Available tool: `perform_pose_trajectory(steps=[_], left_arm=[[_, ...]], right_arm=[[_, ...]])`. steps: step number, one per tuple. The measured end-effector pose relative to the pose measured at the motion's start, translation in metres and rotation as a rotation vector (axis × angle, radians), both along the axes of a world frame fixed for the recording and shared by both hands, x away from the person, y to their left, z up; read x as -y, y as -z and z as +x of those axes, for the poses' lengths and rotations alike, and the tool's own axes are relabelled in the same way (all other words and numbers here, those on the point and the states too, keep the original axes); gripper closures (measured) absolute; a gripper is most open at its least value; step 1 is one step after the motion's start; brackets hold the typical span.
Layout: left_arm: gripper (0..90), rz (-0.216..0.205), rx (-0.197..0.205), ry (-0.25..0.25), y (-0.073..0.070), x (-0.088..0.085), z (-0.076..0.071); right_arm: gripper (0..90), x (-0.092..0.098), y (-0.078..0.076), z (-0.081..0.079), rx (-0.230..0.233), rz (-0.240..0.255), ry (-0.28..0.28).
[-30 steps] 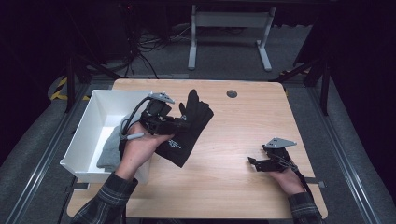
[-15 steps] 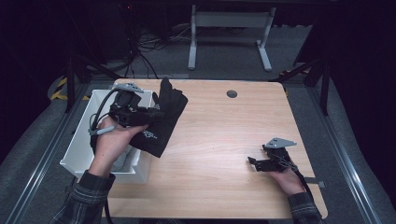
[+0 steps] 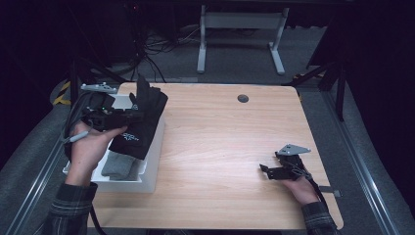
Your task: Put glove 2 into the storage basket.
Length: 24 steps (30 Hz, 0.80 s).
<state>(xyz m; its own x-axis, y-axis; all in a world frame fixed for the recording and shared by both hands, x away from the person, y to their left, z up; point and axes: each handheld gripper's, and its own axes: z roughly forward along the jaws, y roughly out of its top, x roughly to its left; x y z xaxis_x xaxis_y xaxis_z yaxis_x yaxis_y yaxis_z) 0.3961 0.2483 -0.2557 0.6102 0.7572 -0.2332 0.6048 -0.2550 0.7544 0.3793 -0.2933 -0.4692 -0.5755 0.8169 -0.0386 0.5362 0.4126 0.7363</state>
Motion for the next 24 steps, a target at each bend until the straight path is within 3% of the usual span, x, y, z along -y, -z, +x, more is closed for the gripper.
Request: perform_pose_trajectory(steps=[9,24], left_arm=[[72.0,0.002,-0.040,-0.093,0.018,-0.032,0.002],[71.9,0.026,-0.157,-0.131,0.072,-0.038,0.018]], right_arm=[[16.3,0.000,0.000,0.000,0.000,0.001,0.002],[16.4,-0.001,0.000,0.000,0.001,0.002,0.006]])
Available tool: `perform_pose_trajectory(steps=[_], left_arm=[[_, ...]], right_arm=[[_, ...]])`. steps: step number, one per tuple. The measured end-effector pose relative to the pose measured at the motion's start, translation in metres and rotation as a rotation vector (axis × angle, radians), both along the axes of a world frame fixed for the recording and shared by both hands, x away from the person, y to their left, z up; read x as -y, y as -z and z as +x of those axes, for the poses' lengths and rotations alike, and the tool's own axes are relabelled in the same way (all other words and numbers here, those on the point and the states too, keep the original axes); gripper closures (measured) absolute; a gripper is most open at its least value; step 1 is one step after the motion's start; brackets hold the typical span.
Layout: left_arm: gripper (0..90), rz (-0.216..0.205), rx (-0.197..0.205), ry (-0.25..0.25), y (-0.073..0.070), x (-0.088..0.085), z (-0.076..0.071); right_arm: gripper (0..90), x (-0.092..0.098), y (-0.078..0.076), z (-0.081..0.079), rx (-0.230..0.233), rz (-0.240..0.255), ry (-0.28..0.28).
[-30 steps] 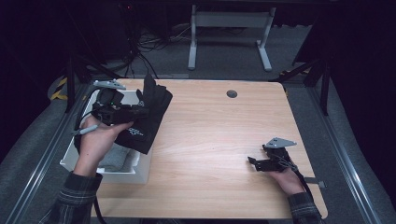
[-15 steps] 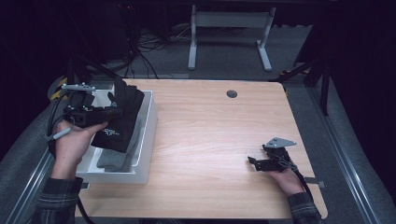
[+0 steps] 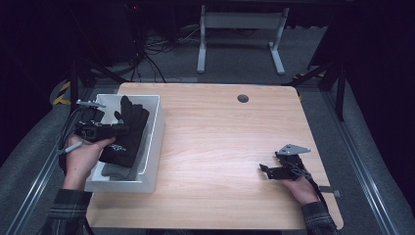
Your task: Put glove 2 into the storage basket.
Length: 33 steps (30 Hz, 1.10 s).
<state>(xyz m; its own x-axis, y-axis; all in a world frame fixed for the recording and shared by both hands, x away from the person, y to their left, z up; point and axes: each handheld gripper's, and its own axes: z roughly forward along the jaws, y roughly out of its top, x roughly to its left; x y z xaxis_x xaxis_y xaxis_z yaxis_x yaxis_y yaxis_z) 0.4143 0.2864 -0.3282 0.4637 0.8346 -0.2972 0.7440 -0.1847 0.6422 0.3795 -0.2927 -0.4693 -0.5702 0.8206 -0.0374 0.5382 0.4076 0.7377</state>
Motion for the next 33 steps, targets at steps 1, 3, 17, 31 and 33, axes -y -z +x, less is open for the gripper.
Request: perform_pose_trajectory(steps=[1,3,17,31,33], left_arm=[[71.9,0.001,-0.006,-0.002,0.003,0.000,0.001],[71.8,0.005,-0.019,-0.005,0.009,0.000,0.003],[69.3,0.068,-0.074,-0.011,0.031,-0.001,0.015],[37.5,0.179,-0.080,-0.093,0.042,-0.001,0.023],[32.1,0.172,-0.065,-0.112,0.040,-0.003,0.023]], right_arm=[[16.3,0.000,0.000,0.000,-0.001,0.000,-0.001],[16.3,0.000,0.000,0.000,0.000,0.000,0.000],[16.4,0.000,0.000,0.000,0.000,0.000,0.002],[16.4,0.000,0.000,0.000,0.000,0.000,0.002],[16.4,0.000,0.000,0.000,0.000,0.000,0.001]])
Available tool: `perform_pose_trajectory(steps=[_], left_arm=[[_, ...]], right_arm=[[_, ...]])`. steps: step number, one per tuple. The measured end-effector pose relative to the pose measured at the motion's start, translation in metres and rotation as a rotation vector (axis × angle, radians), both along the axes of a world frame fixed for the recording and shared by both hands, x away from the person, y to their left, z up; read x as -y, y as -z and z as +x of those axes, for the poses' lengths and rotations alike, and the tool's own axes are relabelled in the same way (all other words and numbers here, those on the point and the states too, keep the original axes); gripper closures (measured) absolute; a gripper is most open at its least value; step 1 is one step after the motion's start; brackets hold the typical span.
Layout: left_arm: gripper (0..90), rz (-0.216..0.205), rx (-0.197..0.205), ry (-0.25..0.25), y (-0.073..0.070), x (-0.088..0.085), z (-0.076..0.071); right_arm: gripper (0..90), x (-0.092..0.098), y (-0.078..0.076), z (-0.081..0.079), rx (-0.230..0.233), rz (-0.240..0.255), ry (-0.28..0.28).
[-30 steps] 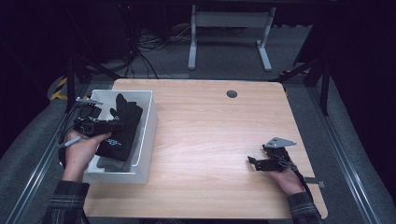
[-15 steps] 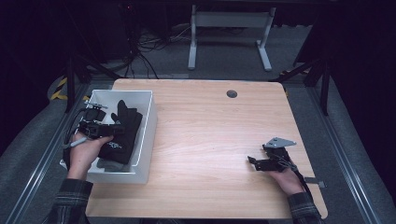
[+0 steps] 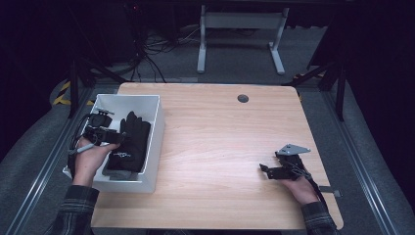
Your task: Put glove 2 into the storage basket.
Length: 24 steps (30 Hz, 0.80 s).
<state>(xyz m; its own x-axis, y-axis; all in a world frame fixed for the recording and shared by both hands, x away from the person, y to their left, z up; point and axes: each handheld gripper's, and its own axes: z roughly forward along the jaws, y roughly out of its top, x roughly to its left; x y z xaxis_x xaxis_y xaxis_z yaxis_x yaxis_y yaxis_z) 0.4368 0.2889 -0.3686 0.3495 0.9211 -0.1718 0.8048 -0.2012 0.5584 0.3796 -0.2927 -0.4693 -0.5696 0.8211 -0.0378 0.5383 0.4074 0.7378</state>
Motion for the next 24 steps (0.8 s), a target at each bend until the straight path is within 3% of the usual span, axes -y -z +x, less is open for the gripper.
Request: perform_pose_trajectory(steps=[6,12,19,24], left_arm=[[23.9,-0.051,0.068,0.006,-0.013,-0.002,-0.009],[23.0,-0.072,0.098,0.026,-0.019,0.002,-0.015],[22.7,-0.089,0.159,0.081,-0.041,0.019,-0.022],[22.5,-0.109,0.181,0.132,-0.051,0.033,-0.024]], right_arm=[[16.4,0.000,0.000,0.000,0.000,0.000,0.001],[16.3,0.000,0.000,0.000,0.000,0.000,0.001],[16.4,0.000,0.000,0.000,0.000,0.000,0.001],[16.4,0.000,0.000,0.000,0.000,0.000,0.001]])
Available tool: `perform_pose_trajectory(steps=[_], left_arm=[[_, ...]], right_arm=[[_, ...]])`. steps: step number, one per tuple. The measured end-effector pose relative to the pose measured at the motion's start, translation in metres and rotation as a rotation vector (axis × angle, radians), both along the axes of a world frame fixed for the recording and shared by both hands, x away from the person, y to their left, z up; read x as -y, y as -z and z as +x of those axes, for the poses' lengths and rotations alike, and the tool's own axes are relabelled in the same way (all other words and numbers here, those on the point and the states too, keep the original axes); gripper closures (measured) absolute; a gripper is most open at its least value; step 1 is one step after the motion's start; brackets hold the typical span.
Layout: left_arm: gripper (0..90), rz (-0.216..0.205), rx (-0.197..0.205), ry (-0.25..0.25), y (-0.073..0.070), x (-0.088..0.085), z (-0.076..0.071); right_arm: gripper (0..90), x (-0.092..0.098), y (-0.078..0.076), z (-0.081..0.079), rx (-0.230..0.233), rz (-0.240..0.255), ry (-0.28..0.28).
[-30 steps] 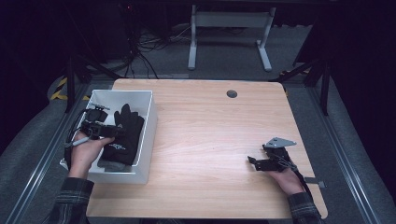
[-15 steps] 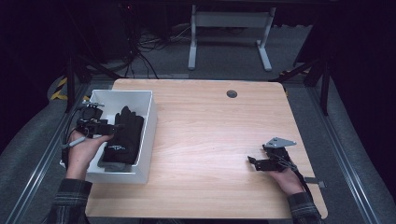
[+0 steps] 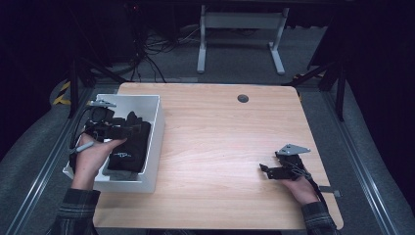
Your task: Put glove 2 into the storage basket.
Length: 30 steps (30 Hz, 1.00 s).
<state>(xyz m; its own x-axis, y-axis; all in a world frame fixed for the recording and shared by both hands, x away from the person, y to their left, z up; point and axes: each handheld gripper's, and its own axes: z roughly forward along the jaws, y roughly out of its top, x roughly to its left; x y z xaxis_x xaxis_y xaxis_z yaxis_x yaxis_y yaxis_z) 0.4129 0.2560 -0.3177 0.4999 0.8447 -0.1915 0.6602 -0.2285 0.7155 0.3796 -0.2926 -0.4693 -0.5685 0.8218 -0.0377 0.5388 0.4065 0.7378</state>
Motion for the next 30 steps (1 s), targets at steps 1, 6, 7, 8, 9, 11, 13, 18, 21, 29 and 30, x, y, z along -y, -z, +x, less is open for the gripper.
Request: perform_pose_trajectory(steps=[1,6,7,8,9,11,13,18,21,29,30], left_arm=[[22.4,-0.001,0.006,0.005,-0.001,0.003,0.000],[22.4,-0.006,0.029,0.048,-0.009,0.020,-0.003],[22.4,-0.007,0.030,0.056,-0.010,0.023,-0.003],[22.4,-0.007,0.030,0.056,-0.010,0.023,-0.003],[22.4,-0.012,0.031,0.061,-0.010,0.026,-0.004],[22.4,-0.017,0.035,0.074,-0.012,0.032,-0.005],[22.3,-0.019,0.037,0.087,-0.013,0.038,-0.007],[22.4,-0.026,0.052,0.129,-0.019,0.058,-0.012],[22.4,-0.032,0.053,0.146,-0.019,0.065,-0.013],[22.4,-0.028,0.054,0.205,-0.018,0.097,-0.012],[22.4,-0.034,0.051,0.210,-0.017,0.101,-0.013]], right_arm=[[16.3,0.000,0.000,0.000,0.000,0.000,0.000],[16.4,0.000,0.000,0.000,0.000,0.000,0.000],[16.3,0.000,0.000,0.000,0.000,0.000,0.000],[16.3,0.000,0.000,0.000,0.000,0.000,0.000],[16.3,0.000,0.000,0.000,0.000,0.001,0.001],[16.3,0.000,0.000,0.000,0.000,0.000,0.000],[16.3,0.000,0.000,0.000,0.000,0.000,-0.001],[16.4,0.000,0.000,0.000,0.000,0.000,0.000],[16.3,0.000,0.000,0.000,0.000,0.000,0.000],[16.4,0.000,0.000,0.000,0.000,-0.001,0.000],[16.3,0.000,0.000,0.000,0.000,0.000,-0.001]])
